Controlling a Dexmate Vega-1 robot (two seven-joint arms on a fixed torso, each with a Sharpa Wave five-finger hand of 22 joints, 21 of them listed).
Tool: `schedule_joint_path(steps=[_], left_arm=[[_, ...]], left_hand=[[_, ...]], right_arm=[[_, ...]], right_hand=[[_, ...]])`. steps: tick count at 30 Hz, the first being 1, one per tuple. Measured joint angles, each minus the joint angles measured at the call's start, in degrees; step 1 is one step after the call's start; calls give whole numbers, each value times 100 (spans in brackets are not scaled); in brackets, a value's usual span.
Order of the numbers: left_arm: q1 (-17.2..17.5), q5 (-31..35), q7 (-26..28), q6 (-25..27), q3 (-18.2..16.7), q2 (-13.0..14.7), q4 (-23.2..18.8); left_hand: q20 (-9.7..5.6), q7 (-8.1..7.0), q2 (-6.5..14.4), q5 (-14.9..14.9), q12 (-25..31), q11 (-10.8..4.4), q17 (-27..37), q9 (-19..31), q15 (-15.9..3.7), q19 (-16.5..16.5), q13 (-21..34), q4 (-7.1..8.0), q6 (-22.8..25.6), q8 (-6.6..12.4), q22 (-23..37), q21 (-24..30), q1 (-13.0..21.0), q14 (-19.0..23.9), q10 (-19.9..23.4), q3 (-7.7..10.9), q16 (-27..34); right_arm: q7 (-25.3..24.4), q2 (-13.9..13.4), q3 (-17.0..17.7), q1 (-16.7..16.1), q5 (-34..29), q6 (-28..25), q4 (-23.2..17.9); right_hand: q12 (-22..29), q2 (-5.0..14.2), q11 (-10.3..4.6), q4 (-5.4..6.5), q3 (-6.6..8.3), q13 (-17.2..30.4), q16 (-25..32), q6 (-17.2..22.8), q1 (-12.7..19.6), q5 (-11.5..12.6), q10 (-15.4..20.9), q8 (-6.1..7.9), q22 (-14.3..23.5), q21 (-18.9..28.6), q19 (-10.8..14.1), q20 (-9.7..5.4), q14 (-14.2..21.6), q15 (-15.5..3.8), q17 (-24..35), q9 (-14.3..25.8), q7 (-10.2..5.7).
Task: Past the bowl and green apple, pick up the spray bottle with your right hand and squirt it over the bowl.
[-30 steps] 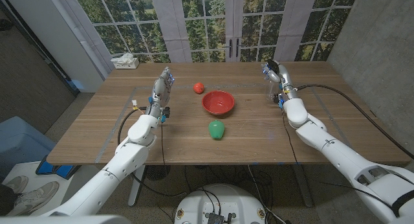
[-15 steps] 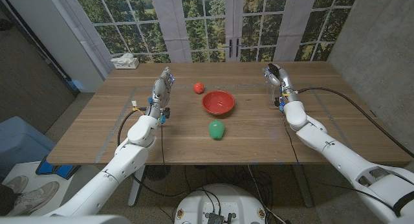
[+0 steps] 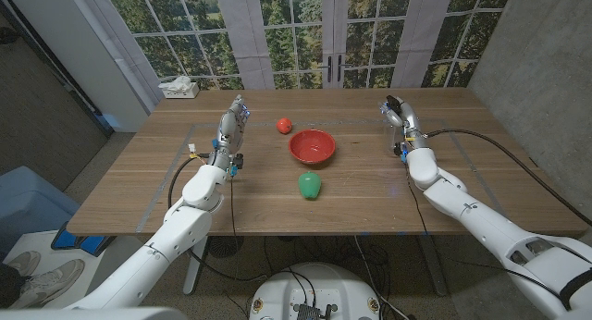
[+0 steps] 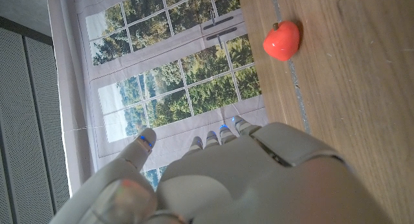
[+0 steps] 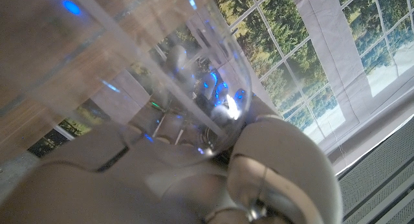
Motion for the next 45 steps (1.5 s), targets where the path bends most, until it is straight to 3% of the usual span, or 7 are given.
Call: schedule_joint_path(steps=[5, 9, 13, 25, 36, 39, 45], left_arm=[[2, 9, 11, 13, 0, 2, -15], [2, 13, 13, 22, 0, 2, -19], [1, 15, 14, 31, 2, 2, -20], [-39, 16, 7, 53, 15, -2, -8], [-111, 4, -41, 54, 31, -23, 77], [-138, -2, -62, 54, 38, -27, 104], [-192, -14, -94, 60, 52, -33, 154]], left_hand=[[0, 0, 0, 0, 0, 0, 0, 0, 0, 0, 0, 0, 0, 0, 0, 0, 0, 0, 0, 0, 0], [0, 0, 0, 0, 0, 0, 0, 0, 0, 0, 0, 0, 0, 0, 0, 0, 0, 0, 0, 0, 0], [0, 0, 0, 0, 0, 0, 0, 0, 0, 0, 0, 0, 0, 0, 0, 0, 0, 0, 0, 0, 0], [0, 0, 0, 0, 0, 0, 0, 0, 0, 0, 0, 0, 0, 0, 0, 0, 0, 0, 0, 0, 0], [0, 0, 0, 0, 0, 0, 0, 0, 0, 0, 0, 0, 0, 22, 0, 0, 0, 0, 0, 0, 0], [0, 0, 0, 0, 0, 0, 0, 0, 0, 0, 0, 0, 0, 22, 0, 0, 0, 0, 0, 0, 0], [0, 0, 0, 0, 0, 0, 0, 0, 0, 0, 0, 0, 0, 22, 0, 0, 0, 0, 0, 0, 0]], right_arm=[[-106, 25, -25, 16, 1, 31, 98], [-189, 41, -48, 27, -18, 39, 173], [-267, 54, -71, 38, -55, 39, 233], [-564, 110, -165, 93, -190, 106, 486], [-850, 111, -206, 70, -295, 134, 538], [-921, 110, -203, 45, -296, 187, 559], [-1095, 148, -172, 20, -296, 363, 680]], right_hand=[[-67, -8, -61, 0, 0, -66, 34, -35, -67, 0, -61, -71, 0, -40, -68, -9, -110, 18, 0, -86, -35], [-130, 32, -70, 0, 0, -145, -330, -72, -106, 0, -132, -120, 0, -83, -120, 2, -249, 25, 168, -184, -71], [-172, 112, -70, 0, 0, -221, -777, -104, -188, 0, -131, -133, 1, -111, -164, -1, -316, 31, -166, -257, -104], [-681, 6, -49, 0, 0, -799, -2082, -468, -294, 0, -473, -209, 0, -191, -335, 12, -348, 39, -1067, -502, -268], [-1234, -364, 22, -136, -136, -1304, -3076, -1071, -662, 0, -945, -484, 0, -323, -481, 31, -713, 72, -1430, -891, -117], [-1373, -569, 47, -180, -179, -1402, -3324, -1245, -765, 0, -1103, -554, -26, -396, -541, 13, -825, 82, -1522, -996, -62], [-1635, -741, 117, -254, -254, -1577, -3893, -1528, -918, 0, -1426, -695, -42, -592, -792, 264, -1147, 110, -1779, -1198, 14]])
